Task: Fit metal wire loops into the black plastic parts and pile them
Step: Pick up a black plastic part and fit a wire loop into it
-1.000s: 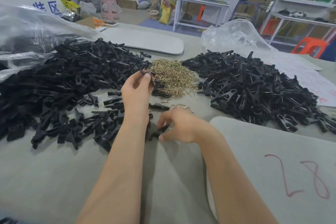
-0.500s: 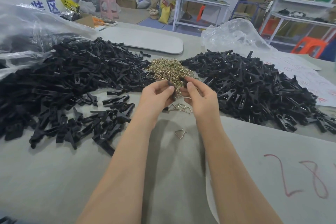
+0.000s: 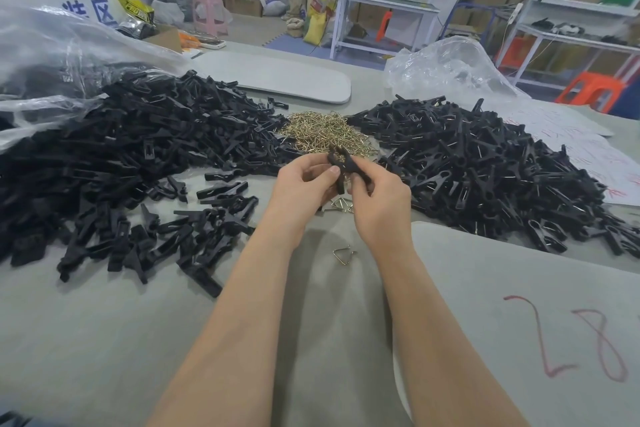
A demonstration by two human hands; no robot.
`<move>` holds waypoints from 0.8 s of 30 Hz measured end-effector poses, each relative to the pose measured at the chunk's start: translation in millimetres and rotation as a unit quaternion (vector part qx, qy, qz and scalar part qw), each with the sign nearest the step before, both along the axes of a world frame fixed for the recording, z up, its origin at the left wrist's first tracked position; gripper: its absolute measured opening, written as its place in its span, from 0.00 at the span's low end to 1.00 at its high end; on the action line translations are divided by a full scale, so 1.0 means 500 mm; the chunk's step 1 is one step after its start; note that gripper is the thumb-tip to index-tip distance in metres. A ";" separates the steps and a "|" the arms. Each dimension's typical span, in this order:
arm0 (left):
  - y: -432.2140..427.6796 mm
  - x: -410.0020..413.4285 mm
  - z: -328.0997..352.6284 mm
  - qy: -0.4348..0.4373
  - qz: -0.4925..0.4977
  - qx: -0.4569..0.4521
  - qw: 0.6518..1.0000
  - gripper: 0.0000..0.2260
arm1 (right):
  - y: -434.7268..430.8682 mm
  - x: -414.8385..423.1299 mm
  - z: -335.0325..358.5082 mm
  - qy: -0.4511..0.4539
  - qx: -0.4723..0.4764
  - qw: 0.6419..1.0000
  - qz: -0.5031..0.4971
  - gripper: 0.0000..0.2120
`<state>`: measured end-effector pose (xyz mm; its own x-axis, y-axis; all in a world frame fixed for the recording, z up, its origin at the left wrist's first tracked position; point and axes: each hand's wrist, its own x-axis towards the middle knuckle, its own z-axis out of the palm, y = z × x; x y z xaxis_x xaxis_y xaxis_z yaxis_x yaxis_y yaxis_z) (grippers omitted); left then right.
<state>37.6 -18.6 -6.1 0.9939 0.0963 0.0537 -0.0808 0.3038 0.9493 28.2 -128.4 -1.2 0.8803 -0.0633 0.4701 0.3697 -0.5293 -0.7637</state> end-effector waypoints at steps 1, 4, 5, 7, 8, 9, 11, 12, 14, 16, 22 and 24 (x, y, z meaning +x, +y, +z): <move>0.000 0.000 0.000 0.001 0.000 0.002 1.000 0.09 | 0.001 -0.001 0.001 -0.004 -0.005 1.000 0.006 0.16; 0.002 0.002 -0.002 0.002 0.005 0.008 1.000 0.08 | 0.003 -0.002 0.002 -0.011 -0.017 0.999 0.031 0.15; 0.004 0.001 -0.003 0.001 0.006 0.008 1.000 0.08 | 0.003 -0.001 0.002 -0.014 -0.019 0.999 0.039 0.14; 0.006 0.002 -0.003 0.000 0.005 0.012 1.000 0.08 | 0.004 0.001 0.003 -0.004 0.003 0.999 0.044 0.13; 0.006 0.002 -0.003 0.000 0.005 0.014 1.000 0.08 | 0.003 0.003 0.003 0.009 0.022 0.999 0.045 0.13; 0.005 0.002 -0.003 0.000 0.004 0.016 1.000 0.08 | 0.002 0.004 0.003 0.022 0.042 0.998 0.046 0.13; 0.002 0.001 -0.002 0.001 0.004 0.016 1.000 0.08 | 0.001 0.007 0.004 0.045 0.086 0.994 0.048 0.13; 0.001 0.001 -0.001 0.001 0.002 0.014 1.000 0.08 | 0.000 0.008 0.004 0.050 0.106 0.992 0.048 0.13; 0.001 -0.001 0.000 -0.002 -0.002 0.011 1.000 0.08 | -0.001 0.008 0.005 0.054 0.129 0.989 0.053 0.11; 0.002 -0.003 0.001 -0.008 -0.006 0.011 1.000 0.08 | -0.004 0.009 0.004 0.058 0.134 0.987 0.060 0.09; 0.001 -0.005 0.004 -0.019 -0.012 0.015 1.000 0.09 | -0.008 0.010 0.005 0.062 0.155 0.985 0.044 0.10; 0.001 -0.007 0.005 -0.022 -0.015 0.013 1.000 0.09 | -0.007 0.011 0.004 0.068 0.150 0.985 0.047 0.08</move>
